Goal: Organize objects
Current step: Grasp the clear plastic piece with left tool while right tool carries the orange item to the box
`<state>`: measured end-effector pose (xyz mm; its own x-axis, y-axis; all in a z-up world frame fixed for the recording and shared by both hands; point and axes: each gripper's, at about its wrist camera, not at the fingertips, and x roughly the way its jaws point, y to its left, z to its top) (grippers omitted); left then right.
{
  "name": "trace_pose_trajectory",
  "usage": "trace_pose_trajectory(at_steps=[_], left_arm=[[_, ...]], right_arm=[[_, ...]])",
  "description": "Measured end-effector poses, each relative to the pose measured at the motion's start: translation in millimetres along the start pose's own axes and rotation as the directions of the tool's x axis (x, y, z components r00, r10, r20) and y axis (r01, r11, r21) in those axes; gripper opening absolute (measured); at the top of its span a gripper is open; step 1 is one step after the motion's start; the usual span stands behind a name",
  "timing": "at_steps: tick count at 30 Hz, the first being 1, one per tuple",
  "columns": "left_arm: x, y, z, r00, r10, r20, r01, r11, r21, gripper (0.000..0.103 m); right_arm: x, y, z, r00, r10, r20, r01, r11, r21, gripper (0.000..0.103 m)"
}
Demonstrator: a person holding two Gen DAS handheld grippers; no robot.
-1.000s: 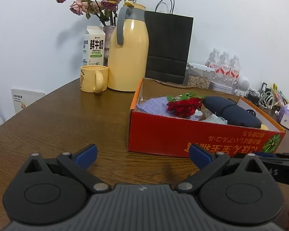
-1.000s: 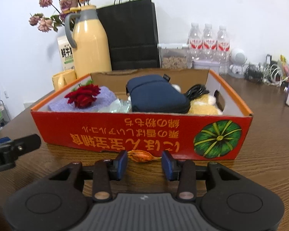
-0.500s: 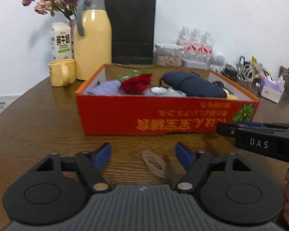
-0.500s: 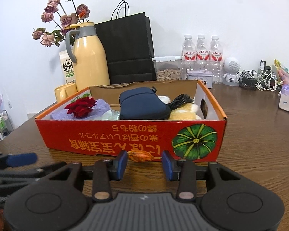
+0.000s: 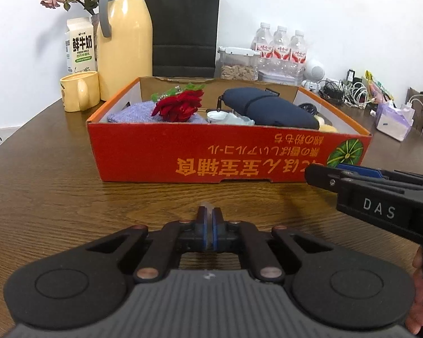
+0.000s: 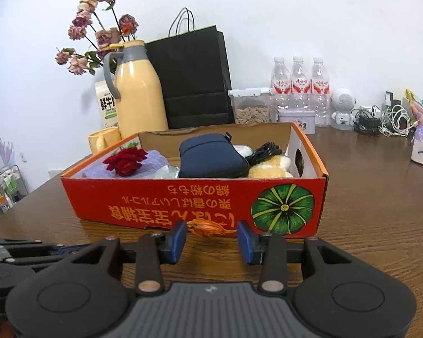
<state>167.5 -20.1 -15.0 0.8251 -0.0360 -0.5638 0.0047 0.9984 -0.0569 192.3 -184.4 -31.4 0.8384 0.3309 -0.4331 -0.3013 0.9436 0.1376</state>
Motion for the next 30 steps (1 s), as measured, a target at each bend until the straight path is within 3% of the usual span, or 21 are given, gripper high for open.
trace_pose_trajectory(at_steps=[8,14,24,30], left_arm=[[-21,8,31,0.993,-0.010,0.120,0.013,1.000,-0.025,0.004],[-19,9,70,0.977,-0.010,0.214,0.017,0.999,-0.033,0.004],[26,-2,121,0.944,0.015,0.331,-0.005,0.999,-0.033,0.004],[59,5,116,0.965,0.024,0.262,-0.023,1.000,-0.007,0.004]], right_arm=[[-16,2,11,0.996,0.031,0.084,-0.029,0.999,-0.031,0.039],[-13,-3,46,0.989,0.008,0.149,0.000,0.998,-0.060,0.039],[47,-13,101,0.974,-0.053,0.219,0.064,0.997,-0.042,0.039],[75,-25,88,0.989,-0.070,0.130,0.074,0.997,-0.026,0.039]])
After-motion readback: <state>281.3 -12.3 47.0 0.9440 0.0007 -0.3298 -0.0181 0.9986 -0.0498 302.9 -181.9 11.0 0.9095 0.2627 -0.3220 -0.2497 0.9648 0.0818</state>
